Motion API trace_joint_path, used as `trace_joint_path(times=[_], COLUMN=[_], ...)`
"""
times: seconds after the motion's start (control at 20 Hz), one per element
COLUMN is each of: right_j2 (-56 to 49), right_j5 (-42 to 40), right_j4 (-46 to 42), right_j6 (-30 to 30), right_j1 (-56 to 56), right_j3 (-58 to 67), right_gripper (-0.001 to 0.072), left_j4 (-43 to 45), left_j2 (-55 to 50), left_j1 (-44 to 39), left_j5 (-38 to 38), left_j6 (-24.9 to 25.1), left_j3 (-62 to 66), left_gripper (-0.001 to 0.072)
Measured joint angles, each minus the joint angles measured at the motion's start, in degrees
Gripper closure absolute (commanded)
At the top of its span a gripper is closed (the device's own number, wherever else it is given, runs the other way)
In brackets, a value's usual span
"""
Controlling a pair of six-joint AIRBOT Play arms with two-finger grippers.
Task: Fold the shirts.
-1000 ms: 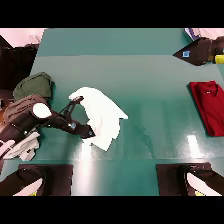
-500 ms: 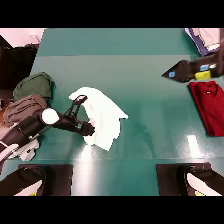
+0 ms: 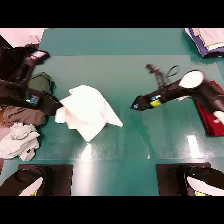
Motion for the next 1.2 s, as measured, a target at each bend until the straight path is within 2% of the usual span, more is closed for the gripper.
trace_joint_path(times=[0.25,0.6,0.65,0.7,0.75,0.8,1.0,1.2], right_j2=[-11.8,-25.0,-26.2,-27.0,-27.6,-28.0,-28.2,-21.7], right_j5=[-7.0,-8.5,-8.5,-8.5,-8.7,-8.7,-8.7,-4.7], right_j4=[6.7,10.8,10.8,11.0,11.0,11.0,9.9,1.0], right_j6=[-3.3,-4.7,-4.8,-4.8,-4.9,-5.0,-5.1,-2.8], right_j1=[7.4,16.3,17.3,18.1,18.9,19.4,19.5,15.0], right_j3=[2.9,11.8,12.7,13.5,14.1,14.5,15.3,15.5], right_gripper=[0.0261,0.0268,0.0311,0.0441,0.0609,0.0693,0.0695,0.0695], left_j4=[4.1,5.4,5.4,5.5,5.6,5.6,6.1,9.8], left_j2=[0.9,1.0,1.0,1.0,1.0,1.0,1.0,1.0], left_j1=[1.0,1.2,1.2,1.3,1.2,1.2,1.2,1.2], left_j5=[-4.2,-5.3,-5.4,-5.4,-5.4,-5.4,-5.4,-4.1], left_j6=[0.0,-0.4,-0.4,-0.4,-0.4,-0.4,-0.5,-0.7], left_j3=[3.5,4.3,4.3,4.3,4.4,4.4,4.5,8.4], left_gripper=[0.0682,0.0682,0.0682,0.0682,0.0682,0.0682,0.0682,0.0682])
